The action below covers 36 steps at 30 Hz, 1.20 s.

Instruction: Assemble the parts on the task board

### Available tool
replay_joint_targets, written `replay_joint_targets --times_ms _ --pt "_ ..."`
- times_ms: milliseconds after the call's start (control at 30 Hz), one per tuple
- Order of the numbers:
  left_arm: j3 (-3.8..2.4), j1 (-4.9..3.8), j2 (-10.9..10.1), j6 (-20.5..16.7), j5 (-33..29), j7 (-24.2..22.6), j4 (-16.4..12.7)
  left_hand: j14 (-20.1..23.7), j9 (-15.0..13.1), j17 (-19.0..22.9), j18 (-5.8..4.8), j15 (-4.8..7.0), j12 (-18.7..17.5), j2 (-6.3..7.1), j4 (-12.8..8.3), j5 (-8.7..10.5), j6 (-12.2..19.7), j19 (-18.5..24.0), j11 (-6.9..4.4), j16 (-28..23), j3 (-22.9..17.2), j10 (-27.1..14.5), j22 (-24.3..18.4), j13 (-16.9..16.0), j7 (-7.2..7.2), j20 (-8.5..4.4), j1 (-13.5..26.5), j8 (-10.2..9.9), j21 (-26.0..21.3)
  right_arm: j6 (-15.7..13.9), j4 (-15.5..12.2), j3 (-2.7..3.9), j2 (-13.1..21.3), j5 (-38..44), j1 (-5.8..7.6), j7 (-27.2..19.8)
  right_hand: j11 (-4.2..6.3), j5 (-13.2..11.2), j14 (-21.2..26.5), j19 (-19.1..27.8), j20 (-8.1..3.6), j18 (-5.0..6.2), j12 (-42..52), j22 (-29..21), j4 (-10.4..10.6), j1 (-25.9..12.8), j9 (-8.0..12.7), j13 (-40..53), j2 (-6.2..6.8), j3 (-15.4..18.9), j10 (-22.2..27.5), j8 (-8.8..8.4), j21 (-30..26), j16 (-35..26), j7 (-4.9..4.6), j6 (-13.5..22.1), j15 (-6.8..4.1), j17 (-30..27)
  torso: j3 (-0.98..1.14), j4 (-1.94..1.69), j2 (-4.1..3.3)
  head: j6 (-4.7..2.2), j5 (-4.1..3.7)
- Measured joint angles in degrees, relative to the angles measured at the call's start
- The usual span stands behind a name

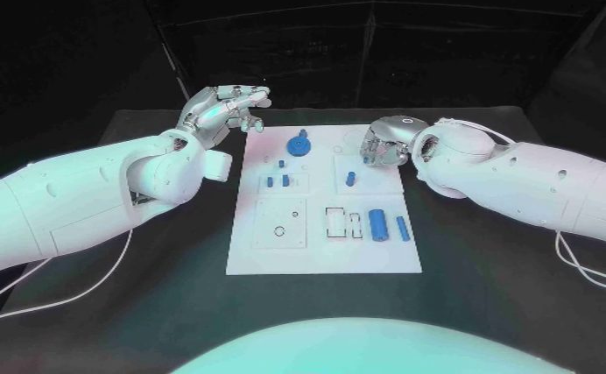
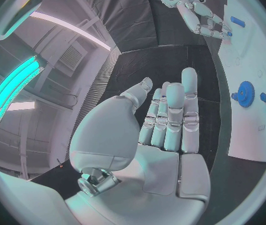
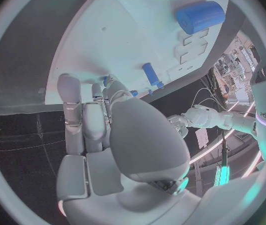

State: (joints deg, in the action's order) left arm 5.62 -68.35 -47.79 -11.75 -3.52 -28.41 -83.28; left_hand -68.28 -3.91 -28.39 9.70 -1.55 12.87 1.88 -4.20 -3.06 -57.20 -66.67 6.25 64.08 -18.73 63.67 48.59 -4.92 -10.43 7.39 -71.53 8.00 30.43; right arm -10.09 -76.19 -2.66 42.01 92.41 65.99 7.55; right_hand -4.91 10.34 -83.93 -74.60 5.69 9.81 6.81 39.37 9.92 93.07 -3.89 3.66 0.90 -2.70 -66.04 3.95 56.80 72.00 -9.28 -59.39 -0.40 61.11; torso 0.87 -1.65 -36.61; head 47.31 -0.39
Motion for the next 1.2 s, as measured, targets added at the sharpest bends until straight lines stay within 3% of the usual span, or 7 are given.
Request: replay_joint_targets --times_ms 200,700,800,833,900,1033,1200 --pt "0.00 0.00 0.0 -0.6 0.0 -0.1 0.1 0.0 0.0 -0.1 0.00 0.00 0.2 -0.30 0.0 0.00 0.0 0.0 0.00 0.0 0.0 0.0 -0.2 -0.1 0.00 0.00 -0.3 0.3 -0.2 0.6 0.3 -0.01 -0.3 -0.3 -0.17 0.0 -0.01 0.0 0.0 0.2 -0.17 0.00 0.0 0.5 -0.4 0.4 0.0 0.1 0.36 -0.9 -0.4 0.00 0.7 0.3 0.05 -0.4 0.00 0.2 0.01 0.00 0.01 -0.04 -0.53" --pt "0.00 -0.01 -0.2 -1.4 -0.1 -0.1 0.0 0.0 0.0 0.0 0.00 0.00 0.2 -0.30 0.0 -0.03 0.0 0.0 0.00 0.0 0.0 0.0 -0.2 -0.1 0.00 0.00 -0.3 0.3 -0.2 1.0 0.4 0.12 -0.9 -0.5 -0.13 0.5 0.28 -0.2 0.0 0.6 -0.15 0.00 0.0 1.9 -0.6 0.4 -0.1 0.2 0.36 -3.6 -1.6 0.00 2.2 1.1 0.40 -1.7 0.00 0.8 0.04 0.01 -0.05 0.54 -0.18" --pt "0.00 -0.01 -0.3 -1.4 -0.1 -0.1 0.0 0.0 0.0 -0.1 0.00 0.00 0.2 -0.30 0.0 -0.03 0.1 0.0 0.01 0.0 0.0 0.0 -0.2 -0.1 -0.12 0.00 -0.3 0.3 -0.2 1.0 0.4 0.13 -1.0 -0.3 -0.11 0.9 0.61 -3.7 0.0 0.8 -0.38 -0.16 0.3 3.1 -0.9 0.4 -0.1 0.3 0.36 -6.0 -2.6 0.08 3.3 1.3 0.67 -2.5 0.00 0.9 0.04 0.03 -0.08 0.57 -0.25" --pt "0.00 -0.02 -0.3 -1.4 -0.1 -0.1 0.0 0.0 0.0 -0.1 0.00 0.00 0.2 -0.30 0.0 -0.03 0.2 0.0 0.12 0.0 0.0 -0.1 -0.2 -0.1 -0.20 0.00 -0.3 0.3 -0.2 1.0 0.4 0.13 -1.0 -0.2 -0.11 1.0 0.71 -4.5 0.0 0.8 -0.38 -0.94 0.3 3.4 -1.1 0.3 -0.1 0.4 0.36 -6.6 -2.8 0.26 3.6 1.5 0.85 -2.7 0.00 1.0 0.04 0.03 -0.08 0.60 -0.32" --pt "0.00 -0.02 -0.3 -1.4 -0.1 -0.1 -0.1 0.0 0.0 -0.1 0.00 0.00 0.2 -0.30 0.0 -0.03 0.2 0.0 0.21 0.0 0.0 -0.2 -0.2 -0.1 -0.20 0.00 -0.3 0.3 -0.2 1.0 0.3 0.14 -1.1 0.0 -0.10 1.4 0.70 -5.5 0.0 0.8 -0.38 -0.94 0.5 3.9 -1.4 0.3 -0.2 0.4 0.36 -7.7 -3.0 0.27 4.0 1.5 0.80 -3.2 0.00 1.0 0.04 0.03 -0.08 0.66 -0.43" --pt "0.00 -0.02 -0.3 -1.4 -0.1 -0.1 -0.1 0.0 0.0 -0.2 0.00 0.00 0.2 -0.30 0.0 -0.03 0.2 0.0 0.21 0.0 0.0 -0.2 -0.2 -0.1 -0.20 0.00 -0.3 0.3 -0.2 1.0 0.2 0.10 -1.3 0.7 -0.14 2.1 1.01 -6.0 -0.2 0.8 -0.39 -0.93 0.6 4.6 -1.8 0.3 -0.2 0.4 0.37 -9.5 -3.5 0.27 4.5 1.8 0.79 -3.5 -0.23 1.1 0.04 0.04 -0.02 0.60 -0.59" --pt "0.00 -0.02 -0.3 -1.4 -0.2 0.1 -0.1 0.0 0.0 -0.1 0.00 0.00 0.5 -0.75 -0.2 -0.03 0.2 0.0 0.01 0.0 0.2 -0.4 -0.4 -0.1 -0.20 0.00 -0.8 0.3 -0.3 0.7 -0.2 0.05 -1.4 1.5 -0.24 3.0 1.01 -6.0 -0.2 1.0 -0.58 -0.93 0.6 5.1 -2.5 -1.1 -0.2 0.5 1.84 -12.7 -3.5 0.27 5.3 1.8 0.80 -3.9 -0.23 1.0 0.06 0.06 0.04 0.47 -0.80"
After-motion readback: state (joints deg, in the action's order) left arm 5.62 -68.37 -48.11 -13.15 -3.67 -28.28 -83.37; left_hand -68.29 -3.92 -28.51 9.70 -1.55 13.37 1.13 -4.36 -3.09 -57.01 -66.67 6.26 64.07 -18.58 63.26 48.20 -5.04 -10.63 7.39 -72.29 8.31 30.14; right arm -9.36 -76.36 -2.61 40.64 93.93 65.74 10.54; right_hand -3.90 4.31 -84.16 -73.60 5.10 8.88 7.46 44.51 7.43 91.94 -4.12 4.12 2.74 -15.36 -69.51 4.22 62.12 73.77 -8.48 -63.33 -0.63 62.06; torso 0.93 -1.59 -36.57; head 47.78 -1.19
